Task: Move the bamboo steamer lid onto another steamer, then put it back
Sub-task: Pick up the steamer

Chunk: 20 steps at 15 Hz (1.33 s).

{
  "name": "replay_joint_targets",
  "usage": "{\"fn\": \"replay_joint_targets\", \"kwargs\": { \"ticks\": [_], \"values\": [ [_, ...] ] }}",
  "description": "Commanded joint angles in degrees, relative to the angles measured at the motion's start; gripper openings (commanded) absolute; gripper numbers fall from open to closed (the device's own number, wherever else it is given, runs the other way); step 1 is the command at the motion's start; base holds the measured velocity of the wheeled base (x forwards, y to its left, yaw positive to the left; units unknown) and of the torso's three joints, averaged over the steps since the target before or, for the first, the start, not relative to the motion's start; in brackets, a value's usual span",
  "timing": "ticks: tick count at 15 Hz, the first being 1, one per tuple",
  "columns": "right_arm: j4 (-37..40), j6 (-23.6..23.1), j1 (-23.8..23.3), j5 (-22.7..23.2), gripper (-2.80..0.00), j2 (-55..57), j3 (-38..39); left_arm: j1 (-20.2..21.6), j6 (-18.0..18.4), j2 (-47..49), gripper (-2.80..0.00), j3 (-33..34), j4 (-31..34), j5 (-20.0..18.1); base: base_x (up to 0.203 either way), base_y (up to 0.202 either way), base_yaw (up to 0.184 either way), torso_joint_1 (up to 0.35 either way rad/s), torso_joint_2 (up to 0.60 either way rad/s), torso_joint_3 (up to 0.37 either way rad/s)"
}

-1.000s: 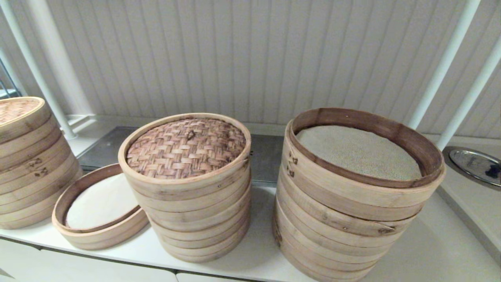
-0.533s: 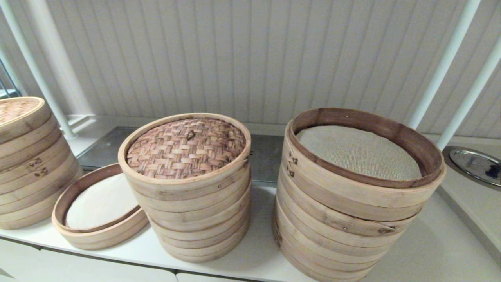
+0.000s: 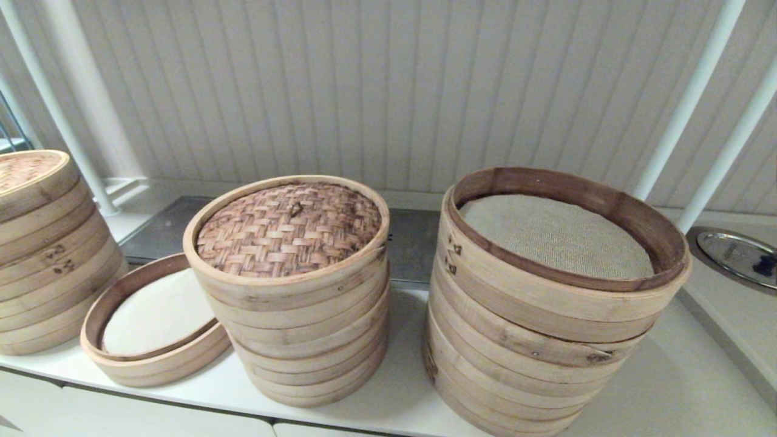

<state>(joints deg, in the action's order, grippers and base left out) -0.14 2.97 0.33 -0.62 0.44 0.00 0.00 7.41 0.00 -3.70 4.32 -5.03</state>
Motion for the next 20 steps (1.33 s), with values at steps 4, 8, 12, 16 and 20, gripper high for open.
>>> {"fn": "replay_joint_targets", "kwargs": {
  "ticks": [4, 8, 12, 16, 20],
  "values": [
    [0.0, 0.0, 0.0, 0.0, -2.80, 0.0, 0.1, 0.0, 1.8, -0.5, -2.80, 3.6, -3.4, 2.3, 0.000, 0.000, 0.000, 0.000, 0.00, 0.000],
    [0.0, 0.0, 0.0, 0.0, -2.80, 0.0, 0.1, 0.0, 1.9, -0.5, -2.80, 3.7, -3.7, 2.7, 0.000, 0.000, 0.000, 0.000, 0.00, 0.000],
    [0.0, 0.0, 0.0, 0.0, -2.80, 0.0, 0.1, 0.0, 1.8, -0.5, -2.80, 3.7, -3.6, 2.8, 0.000, 0.000, 0.000, 0.000, 0.00, 0.000],
    [0.0, 0.0, 0.0, 0.0, -2.80, 0.0, 0.1, 0.0, 0.8, -0.5, -2.80, 3.8, -3.5, 3.1, 0.000, 0.000, 0.000, 0.000, 0.00, 0.000],
    [0.0, 0.0, 0.0, 0.0, -2.80, 0.0, 0.1, -0.1, 1.2, -0.4, -2.80, 3.7, -3.7, 3.4, 0.000, 0.000, 0.000, 0.000, 0.00, 0.000]
  ]
}}
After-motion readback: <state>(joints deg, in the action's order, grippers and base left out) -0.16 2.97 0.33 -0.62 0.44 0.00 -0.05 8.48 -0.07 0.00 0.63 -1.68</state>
